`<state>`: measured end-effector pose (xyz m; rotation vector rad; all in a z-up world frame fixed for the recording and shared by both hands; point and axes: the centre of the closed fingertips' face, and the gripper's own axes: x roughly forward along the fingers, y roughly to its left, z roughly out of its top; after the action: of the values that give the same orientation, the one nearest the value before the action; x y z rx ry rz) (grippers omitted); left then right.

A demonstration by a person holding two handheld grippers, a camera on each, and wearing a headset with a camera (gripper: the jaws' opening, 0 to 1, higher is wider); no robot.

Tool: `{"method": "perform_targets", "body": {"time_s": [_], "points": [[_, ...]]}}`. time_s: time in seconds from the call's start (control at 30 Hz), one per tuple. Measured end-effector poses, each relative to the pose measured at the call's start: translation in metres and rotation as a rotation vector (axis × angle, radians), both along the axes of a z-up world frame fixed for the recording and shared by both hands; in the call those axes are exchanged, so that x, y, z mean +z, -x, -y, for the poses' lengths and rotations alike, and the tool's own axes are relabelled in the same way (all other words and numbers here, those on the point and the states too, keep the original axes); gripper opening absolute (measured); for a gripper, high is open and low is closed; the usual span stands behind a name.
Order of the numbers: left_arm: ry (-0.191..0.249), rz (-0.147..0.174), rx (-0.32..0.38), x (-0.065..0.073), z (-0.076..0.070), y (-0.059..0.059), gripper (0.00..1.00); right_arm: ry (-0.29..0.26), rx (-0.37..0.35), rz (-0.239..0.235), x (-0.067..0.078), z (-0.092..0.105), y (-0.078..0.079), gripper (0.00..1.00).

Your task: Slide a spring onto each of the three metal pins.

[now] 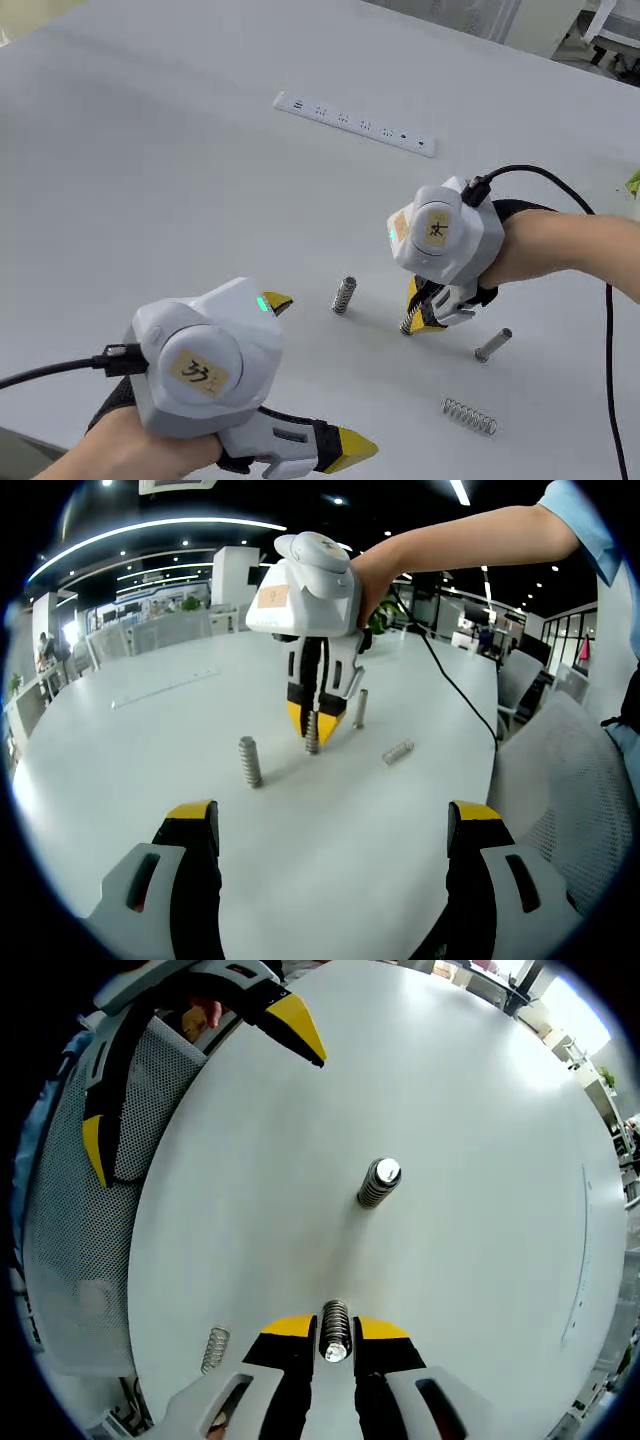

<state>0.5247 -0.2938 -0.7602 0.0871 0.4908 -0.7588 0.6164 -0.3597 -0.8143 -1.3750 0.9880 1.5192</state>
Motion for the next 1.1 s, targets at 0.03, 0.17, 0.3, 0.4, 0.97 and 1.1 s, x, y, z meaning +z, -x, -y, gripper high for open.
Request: {"method": "perform_targets", "body": {"time_s": [0.03,0.17,0.3,0.4,0.97,1.1], "points": [[0.001,0.0,0.0,0.0,0.0,0.0,0.94,-0.002,-0.003,-0.004,0.0,0.0,0.001,0.13],[0.001,0.0,0.0,0.0,0.0,-0.001,0.94,-0.021,-0.015,-0.003,0.0,-0.002,0.0,0.22],[0.0,-0.001,-0.001,0.0,0.0,-0.001,0.94,-0.053,-0.026,0.008,0.002,-0.004,-0.004,0.36],[0.006,-0.002,-0.004,0.001,0.001,-0.001,0.94,-0.087,-0.039,0.013,0.004,-0.007,-0.005,0.49],[0.03,0.002,0.024,0.004,-0.004,-0.005,0.94,-0.237,-0.161,0.031,0.01,-0.006,-0.001,0.99],[0.029,0.003,0.014,0.004,-0.001,-0.003,0.94,-0.287,-0.205,0.027,0.017,-0.004,0.002,0.99]]}}
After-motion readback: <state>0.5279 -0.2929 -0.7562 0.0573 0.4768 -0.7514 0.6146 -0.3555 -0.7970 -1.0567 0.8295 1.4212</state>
